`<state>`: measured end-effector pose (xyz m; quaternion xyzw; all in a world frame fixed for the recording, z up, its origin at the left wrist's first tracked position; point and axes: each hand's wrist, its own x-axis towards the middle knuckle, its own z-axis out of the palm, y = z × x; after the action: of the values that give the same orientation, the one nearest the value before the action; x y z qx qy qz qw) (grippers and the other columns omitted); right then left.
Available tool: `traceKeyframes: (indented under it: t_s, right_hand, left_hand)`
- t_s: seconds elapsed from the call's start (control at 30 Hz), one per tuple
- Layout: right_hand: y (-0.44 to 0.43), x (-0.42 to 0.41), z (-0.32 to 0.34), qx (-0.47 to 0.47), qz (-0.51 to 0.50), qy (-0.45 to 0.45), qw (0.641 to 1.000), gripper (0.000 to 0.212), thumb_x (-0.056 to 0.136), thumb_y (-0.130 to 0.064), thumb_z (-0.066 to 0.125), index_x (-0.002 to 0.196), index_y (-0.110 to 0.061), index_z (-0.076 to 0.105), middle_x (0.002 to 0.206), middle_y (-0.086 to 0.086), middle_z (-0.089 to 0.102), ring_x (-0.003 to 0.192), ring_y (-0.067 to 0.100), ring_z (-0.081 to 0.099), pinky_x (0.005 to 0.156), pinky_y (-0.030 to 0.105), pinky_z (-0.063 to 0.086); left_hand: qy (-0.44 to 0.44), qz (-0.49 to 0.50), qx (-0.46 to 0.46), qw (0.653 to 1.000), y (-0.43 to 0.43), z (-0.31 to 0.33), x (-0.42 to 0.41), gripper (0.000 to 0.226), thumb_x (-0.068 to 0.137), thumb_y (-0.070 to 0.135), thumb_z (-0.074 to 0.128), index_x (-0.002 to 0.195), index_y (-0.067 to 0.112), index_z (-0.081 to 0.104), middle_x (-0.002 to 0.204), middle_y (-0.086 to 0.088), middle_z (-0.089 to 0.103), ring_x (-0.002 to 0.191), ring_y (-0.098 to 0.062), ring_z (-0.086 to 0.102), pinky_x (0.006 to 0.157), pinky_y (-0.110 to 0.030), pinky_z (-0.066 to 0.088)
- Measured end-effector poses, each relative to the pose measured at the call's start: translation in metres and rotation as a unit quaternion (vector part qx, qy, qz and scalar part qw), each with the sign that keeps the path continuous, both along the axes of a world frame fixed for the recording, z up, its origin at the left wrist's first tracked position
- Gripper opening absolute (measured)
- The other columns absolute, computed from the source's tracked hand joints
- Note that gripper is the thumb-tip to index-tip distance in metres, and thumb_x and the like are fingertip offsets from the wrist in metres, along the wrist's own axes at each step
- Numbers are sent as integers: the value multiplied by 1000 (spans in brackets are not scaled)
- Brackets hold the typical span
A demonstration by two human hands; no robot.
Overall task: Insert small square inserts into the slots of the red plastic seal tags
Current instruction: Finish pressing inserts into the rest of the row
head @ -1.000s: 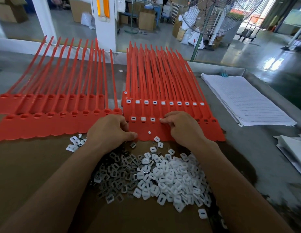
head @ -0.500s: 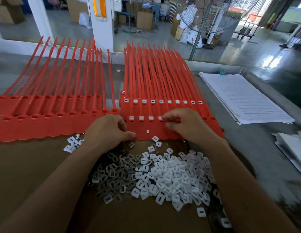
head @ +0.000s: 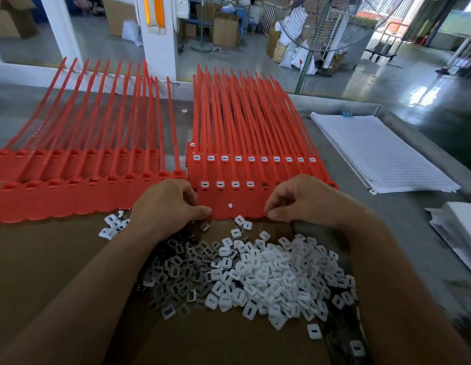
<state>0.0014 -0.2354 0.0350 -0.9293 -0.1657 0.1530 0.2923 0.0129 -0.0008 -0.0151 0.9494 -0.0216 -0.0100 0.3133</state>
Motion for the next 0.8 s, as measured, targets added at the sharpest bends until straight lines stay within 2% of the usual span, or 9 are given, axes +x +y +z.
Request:
traceKeyframes:
  t_s: [0.13,0.27,0.33,0.43,0.6,0.7,0.8]
  right_hand:
    - [-8,0,0,-46,21,52,997,14,76,-16,72,74,-30,69,73,-12,68,69,-3,61,74,20,50]
    - [-14,0,1,-69,11,82,994,20,73,-16,75,69,-35,68,73,-20,67,69,-8,59,73,19,44]
    - [-11,-2,0,-79,17,106,991,20,71,-17,77,70,-34,67,73,-19,67,68,-8,59,70,17,43]
    - [-3,-2,-4,-111,18,99,989,21,69,-15,78,68,-31,66,70,-13,65,65,-2,59,66,17,46]
    - [-1,-2,-5,-139,28,94,985,22,70,-12,77,67,-29,62,67,-12,62,64,2,59,72,27,52]
    - [-4,-3,-4,-122,43,94,987,20,72,-12,75,69,-27,62,76,-6,65,70,6,62,75,31,53]
    - [-8,-3,-3,-37,37,83,995,17,78,-12,71,77,-27,65,72,-10,64,65,-2,58,69,17,50]
  left_hand:
    - [1,-1,0,1000,0,0,0,26,66,45,74,69,24,59,70,9,61,67,-6,56,62,-28,46]
    - [-1,-1,3,1000,0,0,0,26,66,45,74,69,24,59,71,9,61,68,-6,56,63,-29,46]
    - [-1,0,4,1000,0,-1,0,27,66,46,74,69,24,59,71,10,60,68,-5,56,63,-28,46]
    - [-4,2,5,1000,0,-1,0,27,65,46,75,69,25,59,72,11,60,68,-5,55,65,-29,47]
    - [2,3,1,1000,0,-1,-1,27,65,46,75,69,25,59,71,10,61,68,-6,57,66,-30,48]
    - [4,3,-1,1000,0,-1,-1,26,65,45,75,69,25,58,72,10,61,69,-6,57,67,-30,48]
    - [3,2,-1,1000,0,-1,-2,26,66,45,75,70,25,58,75,12,60,70,-4,55,67,-30,47]
